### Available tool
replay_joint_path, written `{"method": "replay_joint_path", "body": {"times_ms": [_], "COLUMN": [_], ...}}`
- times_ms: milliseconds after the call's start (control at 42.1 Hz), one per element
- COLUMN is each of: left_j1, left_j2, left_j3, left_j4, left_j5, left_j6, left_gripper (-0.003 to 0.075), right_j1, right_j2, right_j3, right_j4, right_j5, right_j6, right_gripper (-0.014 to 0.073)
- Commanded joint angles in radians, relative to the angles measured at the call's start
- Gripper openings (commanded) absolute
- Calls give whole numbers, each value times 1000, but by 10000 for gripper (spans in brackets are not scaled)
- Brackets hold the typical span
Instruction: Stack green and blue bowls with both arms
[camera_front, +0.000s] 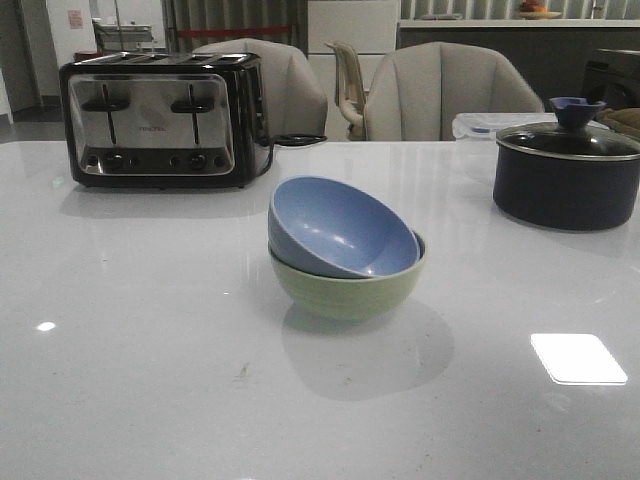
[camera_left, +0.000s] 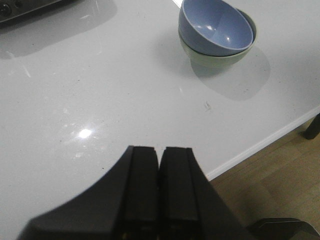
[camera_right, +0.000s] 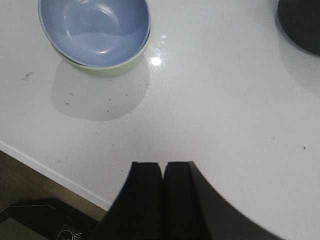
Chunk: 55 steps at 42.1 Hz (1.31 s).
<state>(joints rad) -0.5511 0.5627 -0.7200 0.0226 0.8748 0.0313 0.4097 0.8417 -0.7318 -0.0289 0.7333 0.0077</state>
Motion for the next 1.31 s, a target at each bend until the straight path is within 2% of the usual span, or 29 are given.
{"method": "replay_joint_path", "body": {"times_ms": [0, 95, 237, 356, 570, 665, 807, 1282], "left_j1": [5, 66, 192, 306, 433, 452, 472, 474], "left_j2": [-15, -81, -224, -375, -595, -583, -591, -589], "left_j3": [-20, 22, 190, 389, 635, 698, 746, 746], "left_j4": [-1, 29, 35, 29, -23, -30, -36, -36], "left_j5": [-76, -147, -427, -634, -813, -901, -977, -972], "left_j6": [-10, 7, 7, 7, 7, 7, 7, 7], "left_gripper": [101, 101, 101, 101, 101, 101, 101, 101], "right_j1": [-1, -1, -1, -1, -1, -1, -1, -1], "right_j2": [-5, -5, -5, -5, -5, -5, -5, -5], "right_j3": [-27, -27, -27, -27, -27, -27, -27, -27], "right_j4": [-11, -11, -11, -11, -11, -11, -11, -11], "right_j5": [-59, -58, -58, -58, -58, -54, -50, -47], "right_j6": [-8, -8, -8, -8, -8, -8, -8, -8], "right_gripper": [34, 34, 34, 34, 34, 34, 34, 34]}}
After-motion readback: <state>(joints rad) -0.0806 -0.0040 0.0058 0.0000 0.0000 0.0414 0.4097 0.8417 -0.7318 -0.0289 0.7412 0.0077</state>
